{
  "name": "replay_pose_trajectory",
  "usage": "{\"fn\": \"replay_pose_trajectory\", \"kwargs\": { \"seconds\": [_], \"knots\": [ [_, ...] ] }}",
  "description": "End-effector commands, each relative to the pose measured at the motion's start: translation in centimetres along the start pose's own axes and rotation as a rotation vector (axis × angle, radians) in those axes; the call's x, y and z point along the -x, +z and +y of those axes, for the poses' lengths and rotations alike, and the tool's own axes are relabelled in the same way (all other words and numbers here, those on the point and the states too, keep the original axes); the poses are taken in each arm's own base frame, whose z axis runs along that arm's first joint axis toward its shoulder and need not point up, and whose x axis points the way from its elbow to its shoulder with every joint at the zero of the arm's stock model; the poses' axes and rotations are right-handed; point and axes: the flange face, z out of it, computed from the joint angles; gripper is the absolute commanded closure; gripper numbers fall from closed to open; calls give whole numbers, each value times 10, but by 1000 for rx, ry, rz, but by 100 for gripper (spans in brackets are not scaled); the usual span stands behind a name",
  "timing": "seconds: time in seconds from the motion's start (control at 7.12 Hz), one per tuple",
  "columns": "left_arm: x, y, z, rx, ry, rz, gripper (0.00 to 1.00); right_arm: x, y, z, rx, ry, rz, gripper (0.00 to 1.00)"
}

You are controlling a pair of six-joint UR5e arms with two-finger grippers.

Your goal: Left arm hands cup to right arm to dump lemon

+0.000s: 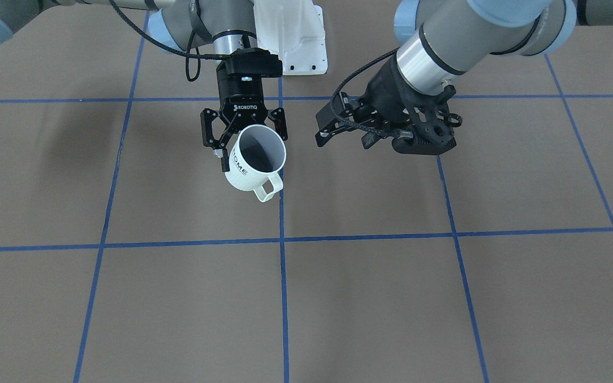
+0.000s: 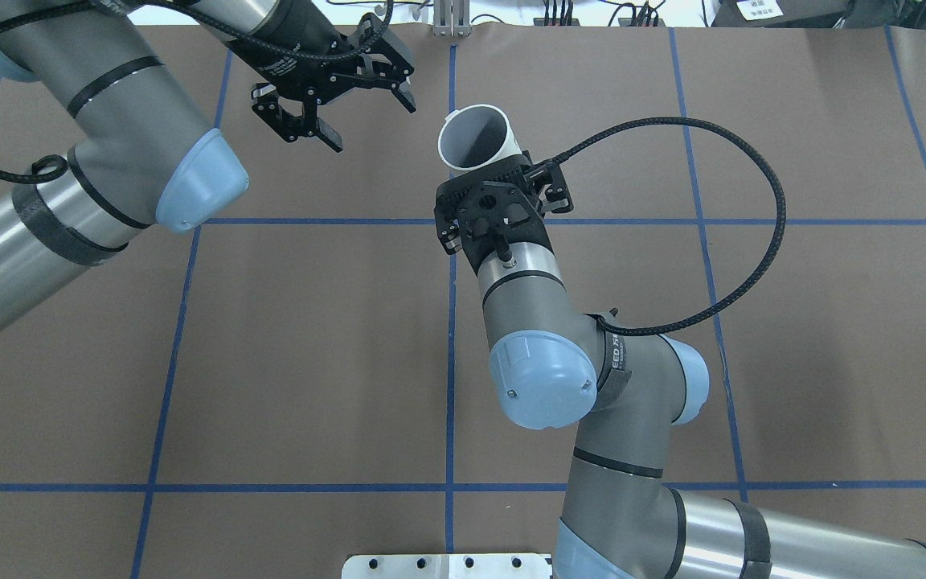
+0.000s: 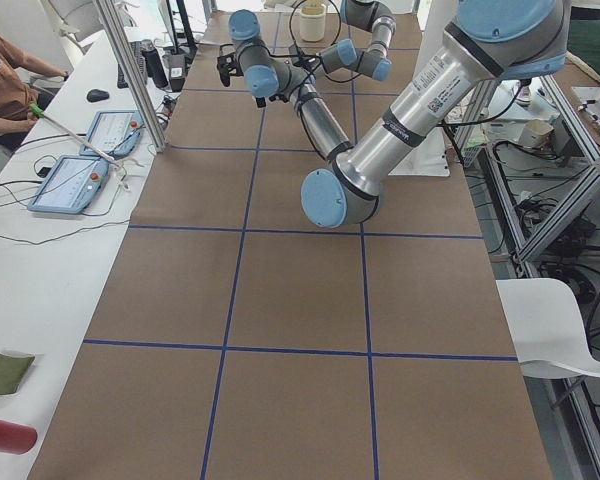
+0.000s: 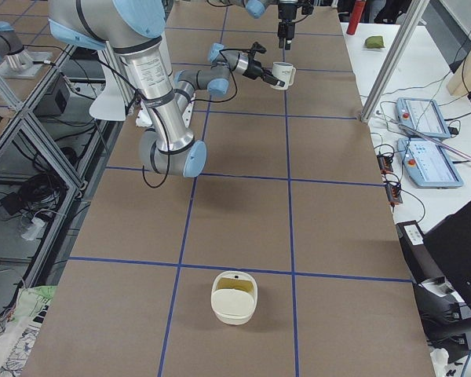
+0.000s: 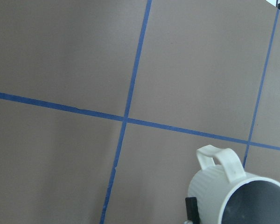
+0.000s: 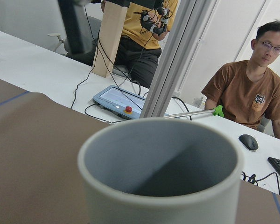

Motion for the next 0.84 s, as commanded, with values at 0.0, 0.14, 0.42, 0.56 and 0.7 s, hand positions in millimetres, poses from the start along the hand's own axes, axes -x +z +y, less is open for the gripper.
{"fn": "replay_pose_trajectory", "kwargs": {
  "seconds": [0.0, 0.14, 0.42, 0.56, 0.7],
  "knots": [
    [-7, 14, -14, 2, 0, 11, 2, 3, -3, 3, -2, -1, 0, 73],
    [-16, 19, -6, 14, -8, 16, 6, 4, -3, 3, -3, 0, 1, 73],
    [-23, 34, 8, 41, 6, 15, 9, 4, -3, 3, -3, 0, 1, 73],
    [-26, 37, 12, 49, 11, 16, 10, 4, -3, 3, -3, 0, 1, 73],
    [-29, 42, 18, 60, 16, 17, 10, 4, -3, 3, -3, 0, 1, 73]
  ]
}}
